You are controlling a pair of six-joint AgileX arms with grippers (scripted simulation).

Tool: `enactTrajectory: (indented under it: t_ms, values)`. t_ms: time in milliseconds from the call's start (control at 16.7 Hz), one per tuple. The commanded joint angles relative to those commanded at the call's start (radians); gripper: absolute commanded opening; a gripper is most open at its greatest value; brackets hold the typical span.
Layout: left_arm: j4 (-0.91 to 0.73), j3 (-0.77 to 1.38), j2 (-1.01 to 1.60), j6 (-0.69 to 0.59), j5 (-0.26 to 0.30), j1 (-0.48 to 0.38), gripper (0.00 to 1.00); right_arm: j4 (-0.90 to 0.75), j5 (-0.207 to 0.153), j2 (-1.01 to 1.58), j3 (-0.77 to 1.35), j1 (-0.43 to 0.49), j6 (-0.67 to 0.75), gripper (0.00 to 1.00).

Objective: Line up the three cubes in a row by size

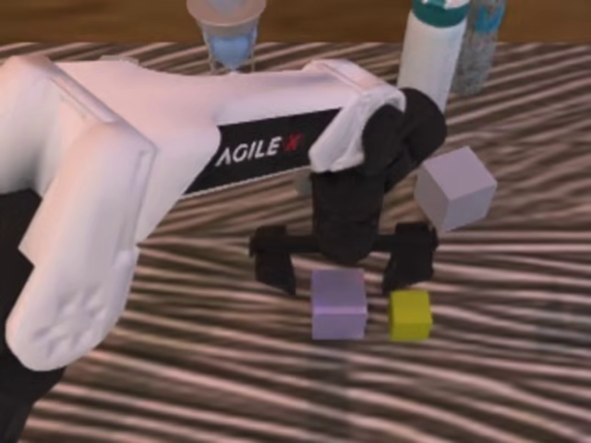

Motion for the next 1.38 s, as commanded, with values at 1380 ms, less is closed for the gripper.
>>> enactTrajectory:
  t_ms: [1380]
  values:
    - [0.222,-0.516,-0.772,0.122,-0.02,0.321,1.0,-0.621,0.067,0.831,0.719,0.022,0.021,1.0]
